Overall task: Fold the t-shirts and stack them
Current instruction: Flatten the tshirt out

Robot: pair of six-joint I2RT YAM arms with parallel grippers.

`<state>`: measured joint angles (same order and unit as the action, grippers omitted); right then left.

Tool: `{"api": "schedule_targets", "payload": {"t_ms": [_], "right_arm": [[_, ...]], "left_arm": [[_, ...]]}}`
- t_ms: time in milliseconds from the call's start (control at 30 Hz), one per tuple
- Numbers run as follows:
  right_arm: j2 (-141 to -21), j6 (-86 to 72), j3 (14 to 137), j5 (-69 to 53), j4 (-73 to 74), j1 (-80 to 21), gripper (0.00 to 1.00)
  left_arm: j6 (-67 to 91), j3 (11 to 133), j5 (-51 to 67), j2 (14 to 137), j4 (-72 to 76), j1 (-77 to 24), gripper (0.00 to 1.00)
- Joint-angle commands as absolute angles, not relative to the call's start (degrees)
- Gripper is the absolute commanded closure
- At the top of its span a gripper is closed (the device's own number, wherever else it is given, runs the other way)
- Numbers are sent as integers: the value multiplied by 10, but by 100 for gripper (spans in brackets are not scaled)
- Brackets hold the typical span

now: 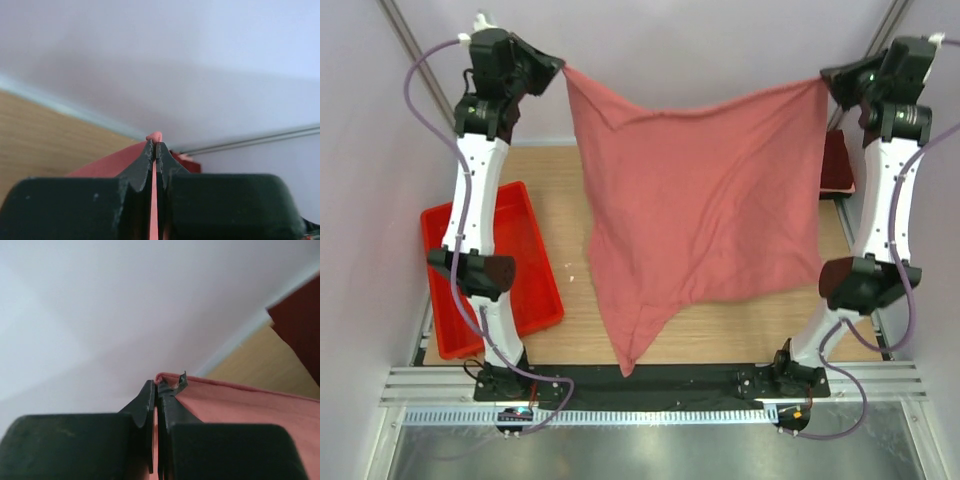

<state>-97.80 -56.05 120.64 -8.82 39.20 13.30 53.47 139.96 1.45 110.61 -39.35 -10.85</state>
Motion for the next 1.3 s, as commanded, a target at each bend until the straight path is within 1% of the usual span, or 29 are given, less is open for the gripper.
{"api": "schedule_targets", "payload": {"t_ms": [0,33,100,133,200,233,267,300,333,367,400,433,467,500,533,567,600,700,767,833,867,967,1100,1233,1267], "right_arm": [[-989,-579,1458,-139,414,134,99],[-998,-585,1502,-143,421,134,99],[-972,-611,1466,-152,384,137,99],[-926,-616,1383,-152,360,139,99],[-872,-612,1297,-136,317,143,99],[-852,-602,1226,-106,316,144,99],[-811,-592,1194,-97,316,147,99],[-795,-566,1162,-90,322,148,99],[-775,-553,1101,-80,325,149,99],[-742,-540,1070,-66,330,149,99],[-721,-523,1037,-56,347,149,99],[-702,-497,972,-48,358,149,99],[-681,-482,936,-21,372,149,99],[-634,-473,903,-11,399,149,99],[-613,-453,837,-4,409,149,99],[-584,-440,809,-3,419,149,99],[-543,-426,785,-3,446,149,99],[-476,-357,717,38,527,149,99],[-453,-336,701,54,579,149,99],[-420,-329,678,76,593,149,99],[-411,-333,670,79,599,149,99],[-399,-354,657,70,606,149,99],[-403,-391,694,79,605,149,99],[-435,-421,815,73,602,149,99],[-451,-422,842,68,605,149,99]], "left_arm": [[598,1494,58,1071,-307,-82,100],[599,1474,59,1058,-293,-81,100],[580,1419,48,999,-267,-81,100],[564,1371,38,976,-270,-81,100],[524,1331,7,914,-281,-81,100],[514,1298,4,897,-286,-80,100],[507,1287,4,884,-296,-77,100],[497,1275,4,861,-304,-75,100],[484,1246,10,849,-314,-75,100],[483,1211,21,833,-322,-75,100],[486,1173,33,798,-321,-74,100],[498,1131,66,773,-316,-75,100],[503,1022,81,748,-291,-74,99],[506,975,90,694,-281,-75,100],[507,925,93,669,-277,-75,100],[501,855,91,645,-284,-74,100],[491,826,87,600,-296,-74,100],[468,738,91,522,-354,-75,100],[458,697,106,484,-371,-75,100],[448,655,98,454,-395,-75,100],[444,645,94,433,-410,-74,100],[432,627,88,422,-433,-74,100],[425,652,90,439,-434,-74,100],[453,720,99,457,-382,-75,100],[454,766,107,462,-378,-75,100]]}}
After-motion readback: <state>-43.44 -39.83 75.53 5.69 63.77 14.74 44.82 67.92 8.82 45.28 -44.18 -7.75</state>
